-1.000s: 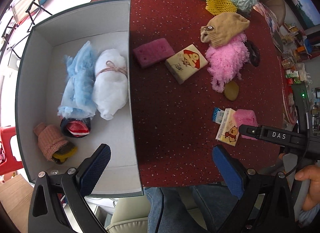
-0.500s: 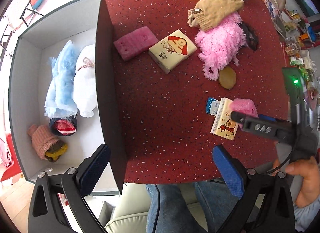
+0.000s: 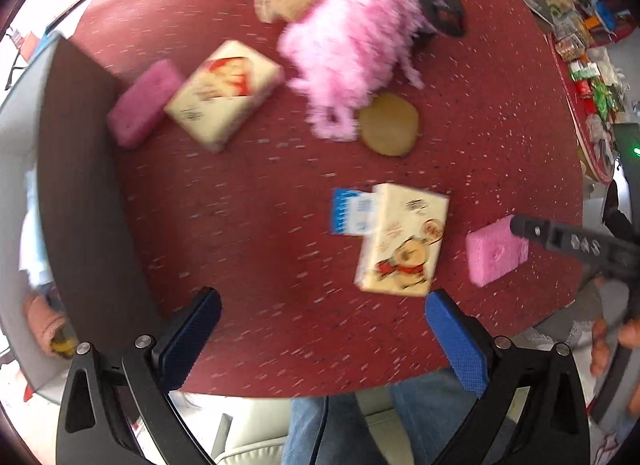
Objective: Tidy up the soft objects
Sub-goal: 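Grasp the pink sponge with the right gripper while the left gripper grasps the capybara tissue pack, then carry the pink sponge with the right gripper while the left gripper carries the tissue pack over the box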
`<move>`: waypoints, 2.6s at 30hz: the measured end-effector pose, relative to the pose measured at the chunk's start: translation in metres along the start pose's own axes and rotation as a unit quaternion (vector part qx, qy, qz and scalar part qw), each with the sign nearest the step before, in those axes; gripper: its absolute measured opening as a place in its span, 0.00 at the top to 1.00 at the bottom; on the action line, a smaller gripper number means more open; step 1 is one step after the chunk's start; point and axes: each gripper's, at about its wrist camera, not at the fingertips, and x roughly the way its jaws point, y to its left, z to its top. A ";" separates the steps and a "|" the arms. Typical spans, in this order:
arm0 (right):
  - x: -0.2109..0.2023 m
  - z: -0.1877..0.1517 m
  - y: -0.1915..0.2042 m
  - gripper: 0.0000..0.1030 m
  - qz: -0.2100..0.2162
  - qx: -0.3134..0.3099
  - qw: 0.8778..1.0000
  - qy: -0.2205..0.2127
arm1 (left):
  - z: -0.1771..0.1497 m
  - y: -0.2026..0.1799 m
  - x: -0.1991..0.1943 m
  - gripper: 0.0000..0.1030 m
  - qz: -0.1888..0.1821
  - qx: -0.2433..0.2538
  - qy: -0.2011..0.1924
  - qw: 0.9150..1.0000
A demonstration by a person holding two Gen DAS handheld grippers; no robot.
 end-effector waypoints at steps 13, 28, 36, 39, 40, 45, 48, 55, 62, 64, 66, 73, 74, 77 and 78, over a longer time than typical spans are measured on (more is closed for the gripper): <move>-0.001 -0.036 -0.001 0.11 0.020 -0.072 0.997 -0.013 | 0.018 -0.026 0.046 0.00 0.035 0.009 -0.027 0.999; -0.014 -0.024 0.021 0.11 0.051 -0.128 0.990 -0.018 | 0.027 -0.032 0.042 0.00 0.020 0.049 -0.021 0.998; 0.000 -0.021 0.058 0.11 0.030 -0.169 0.985 -0.031 | 0.024 0.002 0.051 0.00 0.044 0.006 -0.012 0.999; 0.011 -0.010 0.058 0.05 0.014 -0.140 0.990 -0.024 | 0.022 -0.001 0.060 0.00 0.053 0.004 -0.009 0.999; 0.012 -0.008 0.058 0.04 0.013 -0.135 0.990 -0.025 | 0.021 -0.003 0.061 0.00 0.055 0.005 -0.011 0.998; 0.019 -0.006 0.073 0.00 -0.018 -0.162 0.986 -0.021 | 0.027 0.006 0.062 0.00 0.054 -0.001 -0.021 0.998; 0.024 -0.009 0.082 0.00 -0.034 -0.168 0.985 -0.029 | 0.021 0.003 0.064 0.00 0.054 -0.002 -0.028 0.998; 0.028 -0.005 0.077 0.00 -0.035 -0.162 0.986 -0.007 | 0.010 0.005 0.059 0.00 0.054 -0.002 -0.026 0.998; 0.035 0.006 0.067 0.00 -0.034 -0.161 0.986 -0.008 | 0.021 0.007 0.062 0.08 0.051 -0.023 0.002 0.998; 0.034 0.006 0.062 0.03 -0.030 -0.136 0.990 0.004 | 0.022 0.005 0.058 0.22 0.051 -0.010 -0.005 0.999; 0.032 0.005 0.057 0.13 -0.029 -0.115 0.993 0.011 | 0.022 0.003 0.051 0.41 0.050 0.003 -0.010 0.999; 0.018 0.006 0.050 0.30 -0.015 -0.105 0.994 0.009 | 0.017 0.012 0.034 0.47 0.030 0.014 -0.012 0.999; 0.018 0.007 0.048 0.30 -0.015 -0.101 0.995 0.010 | 0.016 0.013 0.030 0.47 0.028 0.019 -0.015 0.999; 0.013 0.006 0.045 0.30 -0.012 -0.099 0.995 0.013 | 0.013 0.012 0.017 0.47 0.022 0.035 -0.025 0.999; 0.010 0.005 0.045 0.30 -0.011 -0.099 0.995 0.013 | 0.011 0.012 0.013 0.47 0.020 0.039 -0.027 0.999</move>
